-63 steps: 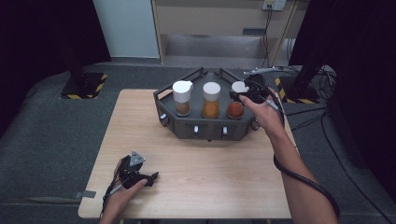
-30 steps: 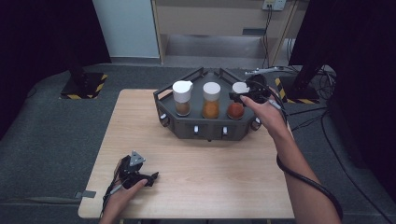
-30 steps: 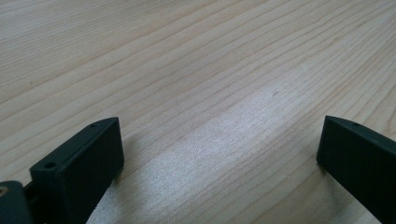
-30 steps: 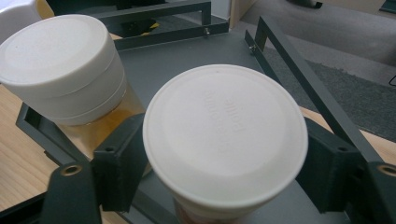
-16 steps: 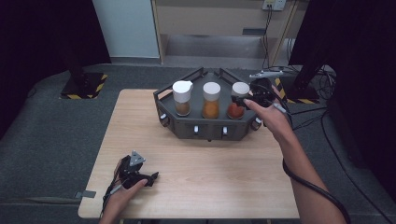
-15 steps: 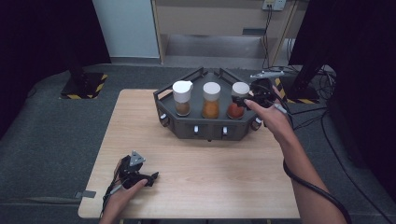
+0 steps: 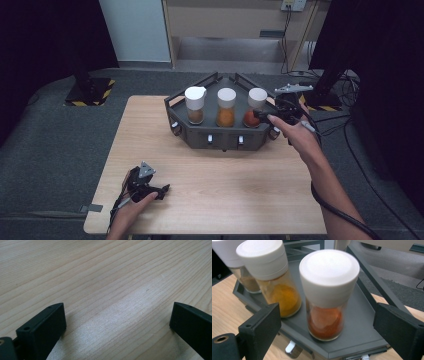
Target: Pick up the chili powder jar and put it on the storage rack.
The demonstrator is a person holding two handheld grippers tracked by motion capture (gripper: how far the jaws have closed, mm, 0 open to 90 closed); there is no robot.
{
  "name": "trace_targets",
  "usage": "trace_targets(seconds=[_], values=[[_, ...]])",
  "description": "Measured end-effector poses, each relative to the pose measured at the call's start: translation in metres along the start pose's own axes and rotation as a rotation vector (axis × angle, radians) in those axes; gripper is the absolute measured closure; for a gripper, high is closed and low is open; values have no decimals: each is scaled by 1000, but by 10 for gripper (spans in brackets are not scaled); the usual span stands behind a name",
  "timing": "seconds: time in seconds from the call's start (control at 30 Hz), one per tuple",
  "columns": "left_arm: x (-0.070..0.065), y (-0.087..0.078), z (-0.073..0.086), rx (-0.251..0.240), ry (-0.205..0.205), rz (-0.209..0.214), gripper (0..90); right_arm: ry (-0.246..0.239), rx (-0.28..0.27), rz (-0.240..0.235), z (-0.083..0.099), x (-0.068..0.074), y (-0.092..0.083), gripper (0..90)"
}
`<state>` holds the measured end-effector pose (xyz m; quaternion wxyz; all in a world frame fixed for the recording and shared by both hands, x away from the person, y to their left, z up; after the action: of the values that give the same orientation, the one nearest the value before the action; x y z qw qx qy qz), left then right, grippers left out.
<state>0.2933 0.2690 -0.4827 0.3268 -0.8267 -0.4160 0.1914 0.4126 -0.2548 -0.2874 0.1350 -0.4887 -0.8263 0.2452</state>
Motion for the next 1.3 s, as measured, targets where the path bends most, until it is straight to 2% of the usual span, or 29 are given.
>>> trace_targets(seconds=[0.83,1.3], values=[[0,0,0,-1,0,0,0,13,3,-19,54,13,-21,56],[0,0,0,-1,0,0,0,24,5,-64,85,29,-25,56]])
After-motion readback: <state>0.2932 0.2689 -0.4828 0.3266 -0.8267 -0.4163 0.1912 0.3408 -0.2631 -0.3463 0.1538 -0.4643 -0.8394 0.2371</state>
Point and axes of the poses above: each handheld gripper's, and its own axes: y roughly forward along the jaws, z roughly out of its underside, x roughly to its left, the point moved 5 cm from there along y, roughly forward along the jaws, and after that the axes turned 4 degrees about z, right-handed, at the moved point
